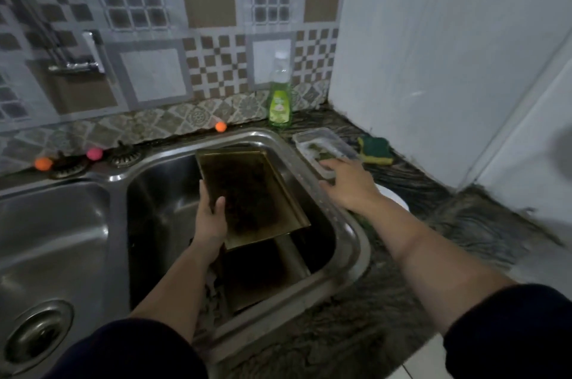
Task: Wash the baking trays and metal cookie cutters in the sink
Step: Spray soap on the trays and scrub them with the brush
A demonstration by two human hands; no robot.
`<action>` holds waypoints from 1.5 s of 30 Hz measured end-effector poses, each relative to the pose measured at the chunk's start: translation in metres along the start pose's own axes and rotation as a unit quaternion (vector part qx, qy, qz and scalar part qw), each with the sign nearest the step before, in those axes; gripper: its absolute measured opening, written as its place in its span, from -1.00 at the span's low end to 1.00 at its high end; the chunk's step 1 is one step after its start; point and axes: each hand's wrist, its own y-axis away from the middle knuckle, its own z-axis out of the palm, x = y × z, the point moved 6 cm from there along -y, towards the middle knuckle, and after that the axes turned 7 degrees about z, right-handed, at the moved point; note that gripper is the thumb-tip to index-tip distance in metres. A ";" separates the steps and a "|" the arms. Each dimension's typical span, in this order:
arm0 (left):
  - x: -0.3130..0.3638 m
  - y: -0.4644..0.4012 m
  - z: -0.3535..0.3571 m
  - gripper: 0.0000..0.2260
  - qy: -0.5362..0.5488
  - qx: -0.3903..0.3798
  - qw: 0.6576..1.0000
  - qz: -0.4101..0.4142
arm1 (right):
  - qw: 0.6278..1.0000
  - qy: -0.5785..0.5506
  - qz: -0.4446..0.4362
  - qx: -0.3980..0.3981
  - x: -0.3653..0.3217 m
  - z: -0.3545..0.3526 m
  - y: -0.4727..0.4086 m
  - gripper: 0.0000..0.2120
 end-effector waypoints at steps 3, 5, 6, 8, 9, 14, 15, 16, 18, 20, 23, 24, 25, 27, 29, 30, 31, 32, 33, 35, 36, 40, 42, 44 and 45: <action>0.010 0.000 0.004 -0.47 0.013 0.002 1.000 0.013 | 0.996 0.052 0.070 -0.010 0.043 -0.009 0.017 -0.41; 0.015 0.003 0.007 -0.47 0.024 -0.001 1.000 0.008 | 0.992 0.047 0.112 -0.033 0.072 -0.003 0.025 -0.32; 0.017 0.005 0.009 -0.48 0.033 -0.002 0.999 0.006 | 0.990 0.037 0.125 -0.046 0.083 0.001 0.030 -0.28; 0.023 0.010 0.013 -0.48 0.049 -0.005 0.999 0.007 | 0.989 0.011 0.132 -0.061 0.095 0.009 0.038 -0.21; 0.025 0.012 0.014 -0.48 0.055 -0.005 0.998 0.007 | 0.990 0.001 0.130 -0.056 0.096 0.011 0.042 -0.19; 0.031 0.020 0.013 -0.49 0.065 -0.003 0.998 0.011 | 0.994 -0.014 0.112 -0.010 0.091 0.008 0.047 -0.26; 0.033 0.021 0.012 -0.49 0.066 -0.002 0.998 0.014 | 0.994 -0.027 0.104 -0.011 0.087 0.004 0.046 -0.27; 0.037 0.023 0.012 -0.49 0.068 -0.003 0.997 0.020 | 0.995 -0.042 0.095 -0.006 0.082 -0.002 0.043 -0.28; 0.042 0.025 0.011 -0.49 0.068 -0.004 0.997 0.036 | 0.995 -0.068 0.072 0.012 0.070 -0.019 0.031 -0.31; 0.050 0.026 0.011 -0.50 0.076 -0.005 0.996 0.049 | 0.995 -0.074 0.052 0.033 0.056 -0.037 0.014 -0.32; 0.059 0.029 0.013 -0.50 0.090 -0.016 0.994 0.058 | 0.992 -0.102 0.042 0.056 0.040 -0.052 -0.016 -0.35; 0.062 0.028 0.014 -0.50 0.094 -0.009 0.994 0.062 | 0.992 -0.111 0.037 0.049 0.036 -0.052 -0.029 -0.35; 0.062 0.027 0.015 -0.50 0.097 -0.002 0.993 0.062 | 0.992 -0.116 0.035 0.039 0.033 -0.049 -0.040 -0.37; 0.062 0.027 0.014 -0.50 0.101 -0.011 0.993 0.061 | 0.991 -0.123 0.049 0.031 0.029 -0.042 -0.055 -0.42; 0.057 0.023 0.016 -0.49 0.098 -0.010 0.993 0.061 | 0.989 -0.138 0.055 0.019 0.027 -0.032 -0.074 -0.48; 0.056 0.022 0.018 -0.49 0.100 -0.011 0.993 0.060 | 0.989 -0.139 0.054 0.017 0.027 -0.026 -0.084 -0.48; 0.053 0.021 0.020 -0.49 0.104 -0.010 0.993 0.054 | 0.990 -0.134 0.050 0.018 0.027 -0.020 -0.093 -0.48; 0.050 0.020 0.022 -0.49 0.110 -0.008 0.993 0.047 | 0.991 -0.127 0.040 0.017 0.027 -0.014 -0.101 -0.46; 0.046 0.019 0.024 -0.49 0.113 -0.001 0.993 0.039 | 0.993 -0.111 0.028 0.016 0.027 -0.007 -0.108 -0.44; 0.042 0.018 0.030 -0.49 0.112 0.017 0.993 0.030 | 0.997 -0.072 0.016 0.014 0.029 0.006 -0.118 -0.41; 0.040 0.018 0.032 -0.49 0.115 0.027 0.993 0.024 | 0.998 -0.066 0.019 0.016 0.031 0.012 -0.121 -0.41; 0.032 0.018 0.039 -0.51 0.134 0.057 0.989 0.006 | 0.995 -0.092 0.004 0.041 0.035 0.024 -0.127 -0.41; 0.030 0.018 0.042 -0.52 0.131 0.072 0.989 0.008 | 0.994 -0.100 -0.010 0.043 0.035 0.024 -0.132 -0.39; 0.032 0.016 0.043 -0.53 0.125 0.079 0.989 0.019 | 0.992 -0.114 -0.021 0.051 0.031 0.018 -0.133 -0.38; 0.033 0.015 0.043 -0.53 0.124 0.082 0.989 0.024 | 0.990 -0.122 -0.036 0.063 0.025 0.013 -0.133 -0.38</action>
